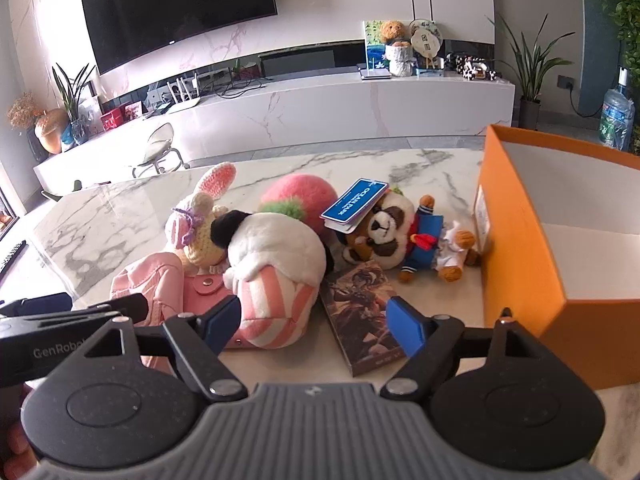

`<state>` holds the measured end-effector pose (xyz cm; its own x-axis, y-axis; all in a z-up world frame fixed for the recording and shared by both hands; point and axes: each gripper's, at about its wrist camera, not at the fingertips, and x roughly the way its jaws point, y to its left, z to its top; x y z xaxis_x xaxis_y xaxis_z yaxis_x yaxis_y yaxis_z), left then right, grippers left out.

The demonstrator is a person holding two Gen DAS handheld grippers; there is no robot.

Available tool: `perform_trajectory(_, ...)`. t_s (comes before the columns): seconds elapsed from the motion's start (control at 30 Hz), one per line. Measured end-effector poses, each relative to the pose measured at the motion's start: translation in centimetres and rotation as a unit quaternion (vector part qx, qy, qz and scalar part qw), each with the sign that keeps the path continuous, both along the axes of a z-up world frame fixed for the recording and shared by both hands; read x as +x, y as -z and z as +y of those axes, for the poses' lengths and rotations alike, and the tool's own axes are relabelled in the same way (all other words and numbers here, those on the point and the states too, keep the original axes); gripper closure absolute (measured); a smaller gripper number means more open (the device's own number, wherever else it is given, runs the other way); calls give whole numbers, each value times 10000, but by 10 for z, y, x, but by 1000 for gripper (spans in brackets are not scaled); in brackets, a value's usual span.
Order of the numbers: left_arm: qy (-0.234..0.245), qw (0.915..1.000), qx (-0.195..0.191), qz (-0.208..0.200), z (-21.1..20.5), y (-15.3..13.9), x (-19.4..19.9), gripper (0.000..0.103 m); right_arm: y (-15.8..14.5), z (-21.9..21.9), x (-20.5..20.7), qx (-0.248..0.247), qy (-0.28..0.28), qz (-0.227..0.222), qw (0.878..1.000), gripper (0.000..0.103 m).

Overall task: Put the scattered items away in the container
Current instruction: 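Reach the left tool to the pink bag while the right tool reaches the panda plush, then close the left tool on the pink bag while the right tool grips the panda plush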

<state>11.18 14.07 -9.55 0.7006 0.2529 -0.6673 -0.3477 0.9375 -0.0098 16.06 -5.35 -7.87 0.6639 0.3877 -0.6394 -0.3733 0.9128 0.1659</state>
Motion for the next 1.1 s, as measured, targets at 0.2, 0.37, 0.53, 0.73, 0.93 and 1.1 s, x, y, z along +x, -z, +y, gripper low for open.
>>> perform_trajectory(0.2, -47, 9994, -354, 10, 11, 17, 7, 0, 16, 16, 19, 108, -172, 130, 9997, 16)
perform_trajectory(0.37, -286, 9974, -665, -49, 19, 24, 13, 0, 28, 18, 34, 335, -189, 249, 9989, 17)
perform_trajectory(0.53, -427, 9931, -1094, -67, 30, 31, 19, 0, 37, 17, 51, 713, -263, 523, 9957, 17)
perform_trajectory(0.73, -455, 9880, -1468, -145, 35, 38, 19, 0, 41, 18, 52, 1006, -390, 520, 9928, 21)
perform_trajectory(0.93, -249, 9933, -1097, -266, 23, 33, 18, 3, 38, 22, 44, 885, -544, 190, 9944, 39)
perform_trajectory(1.1, -182, 9940, -1040, -289, 20, 26, 12, 15, 38, 24, 39, 740, -646, 83, 9951, 42)
